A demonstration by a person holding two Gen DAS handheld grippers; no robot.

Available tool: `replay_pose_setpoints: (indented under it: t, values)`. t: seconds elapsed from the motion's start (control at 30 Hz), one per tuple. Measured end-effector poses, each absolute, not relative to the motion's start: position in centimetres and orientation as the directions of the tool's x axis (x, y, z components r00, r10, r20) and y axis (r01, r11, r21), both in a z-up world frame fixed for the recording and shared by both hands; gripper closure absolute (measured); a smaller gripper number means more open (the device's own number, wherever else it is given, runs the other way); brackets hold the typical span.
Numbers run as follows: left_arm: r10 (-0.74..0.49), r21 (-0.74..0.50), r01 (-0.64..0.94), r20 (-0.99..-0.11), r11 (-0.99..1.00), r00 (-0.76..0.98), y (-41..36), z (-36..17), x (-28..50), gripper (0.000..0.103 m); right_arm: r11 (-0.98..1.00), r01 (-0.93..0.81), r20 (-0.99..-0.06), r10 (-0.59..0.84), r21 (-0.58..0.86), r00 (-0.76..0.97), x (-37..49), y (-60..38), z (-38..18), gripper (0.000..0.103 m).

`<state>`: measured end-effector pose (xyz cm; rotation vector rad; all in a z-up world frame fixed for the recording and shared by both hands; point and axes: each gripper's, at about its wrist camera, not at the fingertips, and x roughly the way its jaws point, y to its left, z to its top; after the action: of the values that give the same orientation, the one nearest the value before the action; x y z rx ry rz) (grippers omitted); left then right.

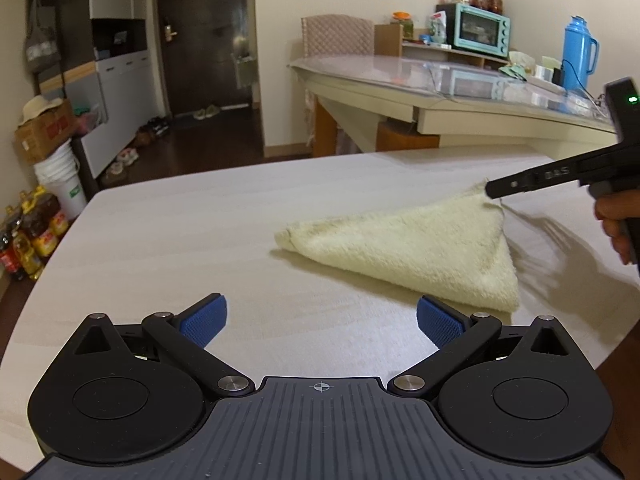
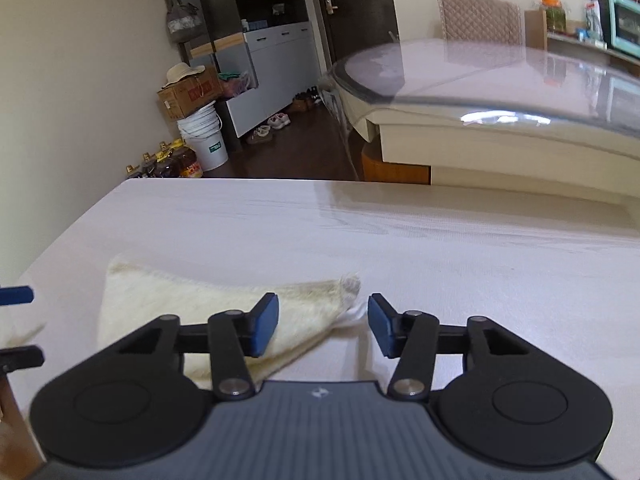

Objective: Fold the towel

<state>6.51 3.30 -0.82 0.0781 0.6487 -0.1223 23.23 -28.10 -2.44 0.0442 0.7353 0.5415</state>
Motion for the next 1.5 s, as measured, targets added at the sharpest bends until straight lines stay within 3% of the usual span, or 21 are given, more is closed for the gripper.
replay_pose_setpoints:
  t: [0.23, 0.4, 0.67, 0.83, 1.1, 1.3, 1.43, 1.5]
  values:
    - [-0.090, 0.028, 0.135, -0.609, 0.990, 0.788, 3.5, -1.1, 7.1, 0.000, 0.868, -0.457, -0.602, 0.474, 0.196, 0.643, 22.7, -27.9, -2.6, 0.092]
    - [-0.079, 0.015, 0.111, -0.609, 0.994, 0.790, 4.3, -1.5, 7.0, 0.000, 0.865, -0.475, -0.542, 0.479, 0.159, 0.691, 20.5, -27.9, -1.0, 0.093]
    - [0.020, 0.021, -0.009, -0.581, 1.000, 0.814, 9.0, -0.5, 5.3, 0.000, 0.654, -0.686, -0.420, 0.747, 0.319, 0.516, 13.2, -24.5, 3.6, 0.093]
    - [0.073, 0.027, -0.070, -0.591, 0.997, 0.803, 11.9, -0.5, 4.7, 0.000, 0.462, -0.822, -0.468, 0.838, 0.332, 0.282, 8.3, -18.5, 1.9, 0.093]
    - [0.022, 0.010, -0.020, -0.597, 1.000, 0.802, 13.3, -0.4, 5.7, 0.000, 0.311, -0.895, -0.581, 0.811, 0.320, 0.074, 5.2, -14.4, -0.7, 0.092]
    - [-0.046, 0.007, 0.063, -0.597, 0.998, 0.801, 12.8, -0.6, 8.7, 0.000, 0.345, -0.881, -0.524, 0.841, 0.324, 0.137, 6.9, -16.3, 1.7, 0.084]
    - [-0.037, 0.038, 0.074, -0.593, 0.997, 0.804, 12.5, -0.6, 10.2, 0.000, 0.385, -0.857, -0.470, 0.860, 0.341, 0.200, 10.0, -17.0, 3.5, 0.067]
    - [-0.040, 0.031, 0.072, -0.590, 0.997, 0.806, 12.6, -0.6, 10.3, 0.000, 0.405, -0.858, -0.475, 0.850, 0.315, 0.228, 11.0, -16.4, 3.7, 0.067]
